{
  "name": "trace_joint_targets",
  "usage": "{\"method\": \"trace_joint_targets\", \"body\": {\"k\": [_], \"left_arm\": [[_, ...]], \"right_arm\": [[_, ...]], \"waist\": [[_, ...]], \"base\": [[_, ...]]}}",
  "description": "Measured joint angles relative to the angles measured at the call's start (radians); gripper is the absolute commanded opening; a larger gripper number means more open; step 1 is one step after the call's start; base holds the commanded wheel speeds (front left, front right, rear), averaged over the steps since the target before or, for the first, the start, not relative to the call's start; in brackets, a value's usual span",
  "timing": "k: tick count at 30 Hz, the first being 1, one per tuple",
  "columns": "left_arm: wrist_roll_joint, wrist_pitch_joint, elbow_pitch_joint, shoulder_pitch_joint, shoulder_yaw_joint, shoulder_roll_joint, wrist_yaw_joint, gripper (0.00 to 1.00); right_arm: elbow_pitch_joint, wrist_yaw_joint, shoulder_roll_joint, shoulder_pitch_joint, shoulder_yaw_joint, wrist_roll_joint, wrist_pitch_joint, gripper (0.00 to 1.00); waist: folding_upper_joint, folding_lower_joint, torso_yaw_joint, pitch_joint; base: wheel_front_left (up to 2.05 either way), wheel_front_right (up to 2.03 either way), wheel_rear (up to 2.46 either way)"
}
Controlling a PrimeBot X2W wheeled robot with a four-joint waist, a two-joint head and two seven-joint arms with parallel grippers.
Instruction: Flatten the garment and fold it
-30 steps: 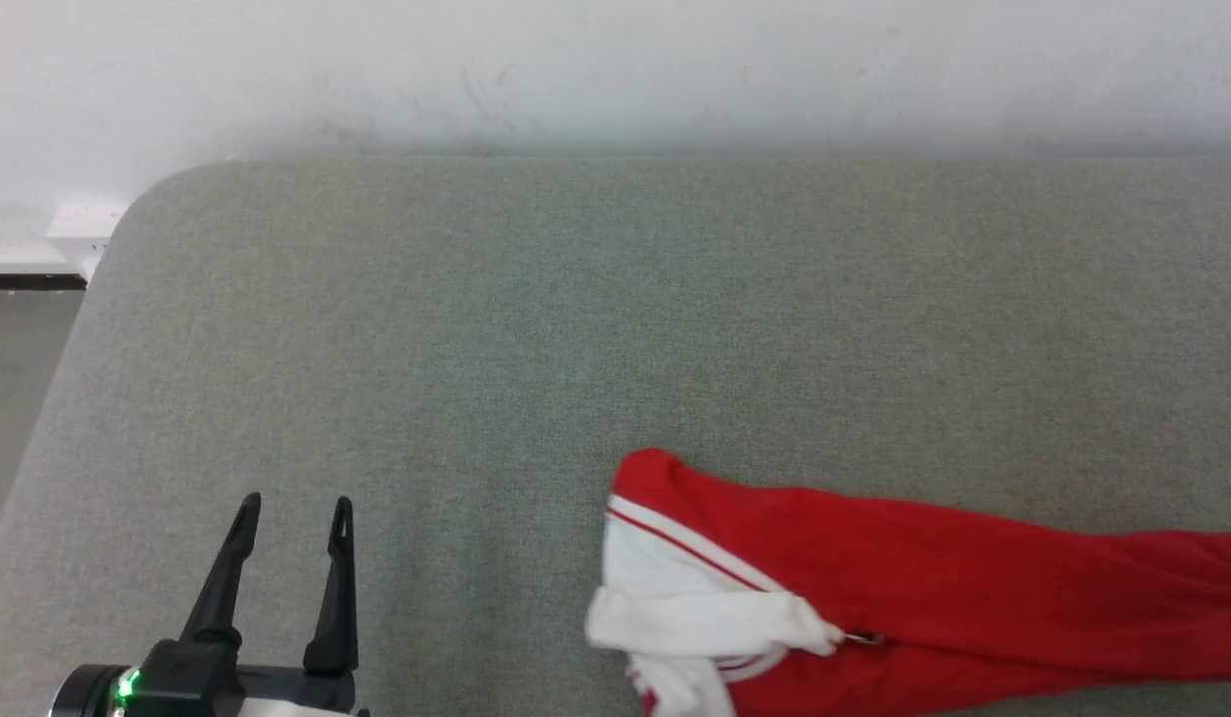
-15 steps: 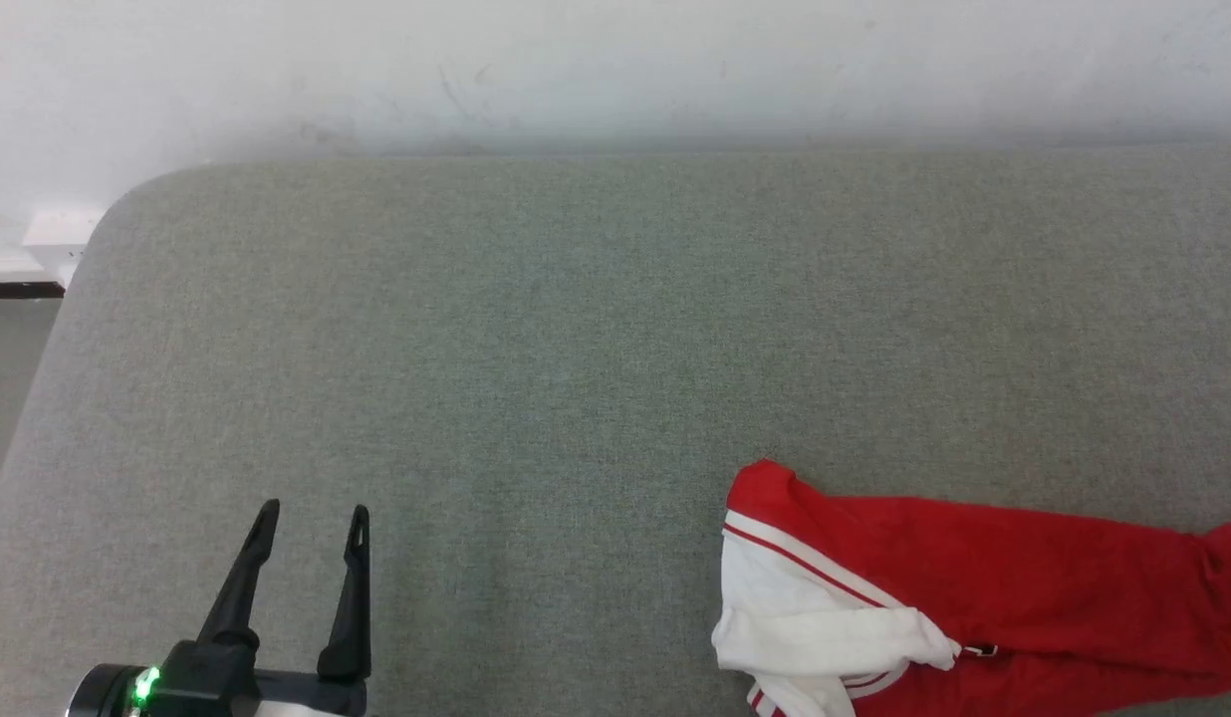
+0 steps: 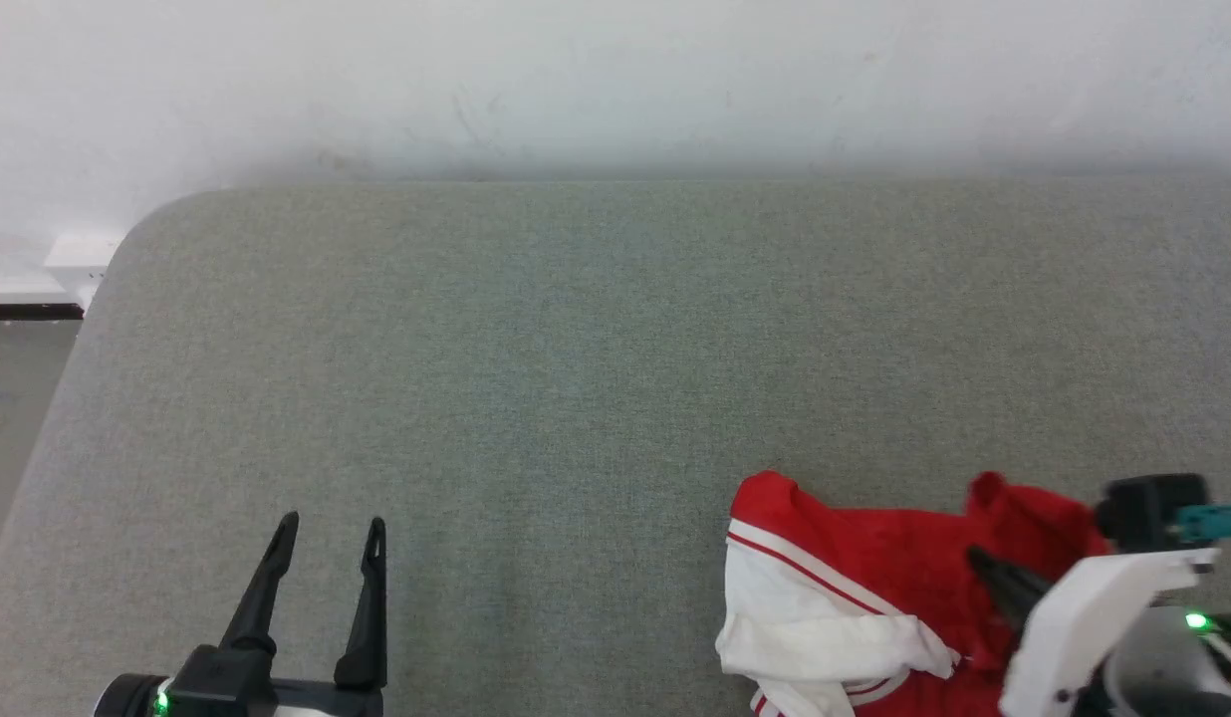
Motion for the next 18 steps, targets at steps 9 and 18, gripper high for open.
{"method": "trace_joint_targets", "body": {"k": [9, 18], "left_arm": [[0.000, 0.000, 0.013, 0.001, 0.001, -0.007, -0.011, 1.00], [-0.001, 0.000, 0.028, 0.001, -0.006, -0.023, -0.026, 1.00]], "right_arm": [[0.027, 0.000, 0.002, -0.032, 0.256, 0.026, 0.019, 0.00], [0.199, 0.000, 0.005, -0.096, 0.327, 0.028, 0.011, 0.00]], "waist": [[0.0001, 0.0000, 0.022, -0.012], [0.0000, 0.0000, 0.044, -0.016]], "base": [[0.00, 0.00, 0.00], [0.00, 0.00, 0.00]]}}
